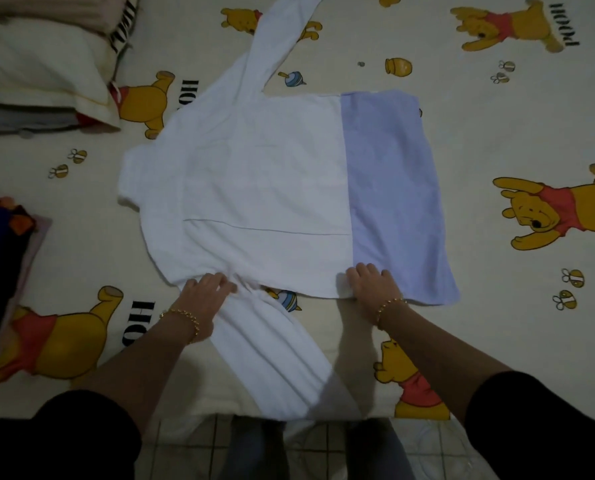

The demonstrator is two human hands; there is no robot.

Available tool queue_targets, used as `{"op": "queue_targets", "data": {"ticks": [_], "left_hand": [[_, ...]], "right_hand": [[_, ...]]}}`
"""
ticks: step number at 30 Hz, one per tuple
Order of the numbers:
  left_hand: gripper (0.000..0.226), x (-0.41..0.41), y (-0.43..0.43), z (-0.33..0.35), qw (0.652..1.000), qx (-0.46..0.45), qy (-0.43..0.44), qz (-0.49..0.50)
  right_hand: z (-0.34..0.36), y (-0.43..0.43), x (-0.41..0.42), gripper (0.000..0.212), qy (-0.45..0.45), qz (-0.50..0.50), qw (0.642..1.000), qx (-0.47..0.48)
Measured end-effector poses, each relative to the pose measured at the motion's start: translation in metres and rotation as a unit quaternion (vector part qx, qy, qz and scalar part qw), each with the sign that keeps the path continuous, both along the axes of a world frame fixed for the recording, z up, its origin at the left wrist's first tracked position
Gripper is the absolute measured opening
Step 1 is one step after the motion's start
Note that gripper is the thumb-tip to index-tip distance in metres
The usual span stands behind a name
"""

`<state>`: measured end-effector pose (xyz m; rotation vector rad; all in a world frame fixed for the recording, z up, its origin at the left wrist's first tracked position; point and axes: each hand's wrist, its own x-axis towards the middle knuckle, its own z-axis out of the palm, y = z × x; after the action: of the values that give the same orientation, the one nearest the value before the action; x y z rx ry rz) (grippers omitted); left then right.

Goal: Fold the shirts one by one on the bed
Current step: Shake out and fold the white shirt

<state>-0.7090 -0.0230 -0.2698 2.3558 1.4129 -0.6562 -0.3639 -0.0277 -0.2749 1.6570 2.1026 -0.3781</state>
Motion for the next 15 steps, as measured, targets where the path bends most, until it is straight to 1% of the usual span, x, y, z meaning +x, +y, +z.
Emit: {"op": "queue_targets", "data": {"ticks": [3,5,7,10,12,15], "left_hand": [[0.111,-0.028,-0.005,-0.012,0.999,-0.018,0.044,-0.011],[0.119,-0.036,-0.006,-0.018,0.997,-0.026,0.052,-0.044],[0.115,-0.046,0.000,-0.027,0.996,0.006,0.029,-0.087],[0.096,-0.047,0.014,-0.028,0.990,0.078,-0.017,-0.112],[0.088,-0.042,0.023,-0.025,0.988,0.107,-0.033,-0.109],[0.086,-0.034,0.035,-0.023,0.986,0.144,-0.045,-0.073]], "right_hand": [[-0.006,0.000,-0.017,0.036,-0.021,-0.032,0.999,0.005],[-0.011,-0.003,-0.020,0.036,-0.035,-0.057,0.998,0.013],[-0.016,-0.006,-0.021,0.035,-0.050,-0.077,0.995,0.027],[-0.019,-0.009,-0.018,0.026,-0.070,-0.111,0.990,0.044],[-0.020,-0.010,-0.011,0.023,-0.083,-0.131,0.987,0.050],[-0.020,-0.012,0.000,0.025,-0.104,-0.153,0.981,0.055]]}}
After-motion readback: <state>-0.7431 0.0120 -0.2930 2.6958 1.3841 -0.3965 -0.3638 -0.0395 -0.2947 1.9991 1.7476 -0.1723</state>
